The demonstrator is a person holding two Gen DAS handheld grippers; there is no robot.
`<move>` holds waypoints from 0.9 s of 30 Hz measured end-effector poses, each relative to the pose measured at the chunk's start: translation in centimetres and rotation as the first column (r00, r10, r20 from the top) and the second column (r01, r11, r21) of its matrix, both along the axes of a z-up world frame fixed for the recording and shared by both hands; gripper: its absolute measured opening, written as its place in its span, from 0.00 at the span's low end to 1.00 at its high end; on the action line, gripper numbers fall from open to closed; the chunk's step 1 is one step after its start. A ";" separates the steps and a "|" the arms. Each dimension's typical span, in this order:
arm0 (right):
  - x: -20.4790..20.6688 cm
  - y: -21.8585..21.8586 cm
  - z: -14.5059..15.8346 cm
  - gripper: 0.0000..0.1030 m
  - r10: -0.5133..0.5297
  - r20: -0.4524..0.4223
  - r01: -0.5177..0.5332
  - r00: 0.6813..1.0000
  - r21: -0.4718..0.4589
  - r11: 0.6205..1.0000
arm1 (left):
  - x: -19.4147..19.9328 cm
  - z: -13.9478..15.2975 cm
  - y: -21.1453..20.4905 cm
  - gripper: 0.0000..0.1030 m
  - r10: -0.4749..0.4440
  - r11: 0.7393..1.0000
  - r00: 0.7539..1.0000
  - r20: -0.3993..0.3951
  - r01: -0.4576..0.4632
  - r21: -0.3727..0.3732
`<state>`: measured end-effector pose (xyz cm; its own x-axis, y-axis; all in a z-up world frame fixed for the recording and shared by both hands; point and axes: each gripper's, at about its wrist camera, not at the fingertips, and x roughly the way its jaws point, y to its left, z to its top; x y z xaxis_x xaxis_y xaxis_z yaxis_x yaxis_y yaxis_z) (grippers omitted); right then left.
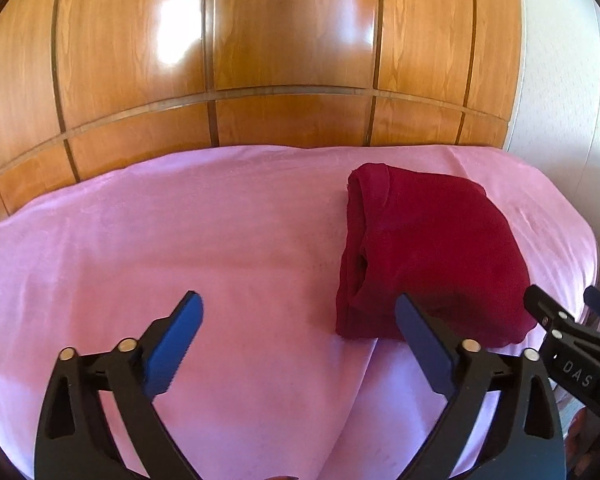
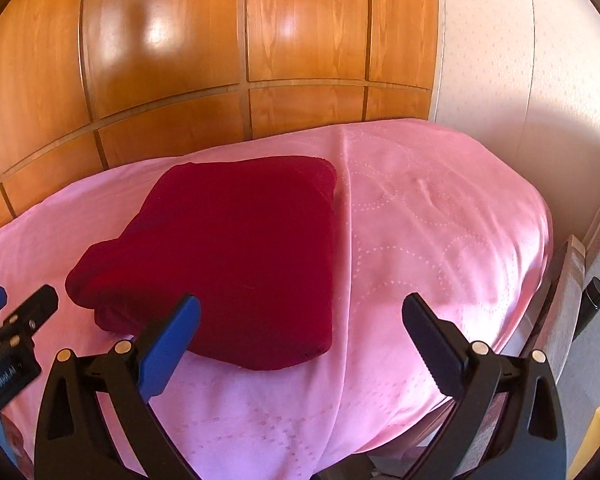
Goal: Fold small clothes
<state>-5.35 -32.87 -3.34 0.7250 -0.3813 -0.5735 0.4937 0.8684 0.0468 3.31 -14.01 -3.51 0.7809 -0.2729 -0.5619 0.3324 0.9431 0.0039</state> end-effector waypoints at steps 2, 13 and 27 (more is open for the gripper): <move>0.2 -0.1 0.0 0.98 0.006 -0.001 -0.006 1.000 -0.004 1.000 | -0.2 0.0 -0.1 0.96 0.005 1.000 1.000 0.010 -0.005 0.010; 0.1 0.2 -0.1 0.98 0.015 -0.001 -0.015 1.000 -0.013 1.000 | -0.4 0.3 -0.1 0.96 0.014 1.000 1.000 0.011 -0.015 0.006; 0.3 0.6 -0.3 0.98 0.022 0.004 -0.022 1.000 -0.017 1.000 | -0.3 0.6 -0.1 0.96 0.014 1.000 1.000 0.019 -0.013 -0.008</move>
<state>-5.04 -32.25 -3.60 0.7358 -0.3750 -0.5639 0.4744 0.8796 0.0340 2.98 -14.06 -2.88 0.7951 -0.2666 -0.5447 0.3195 0.9476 0.0027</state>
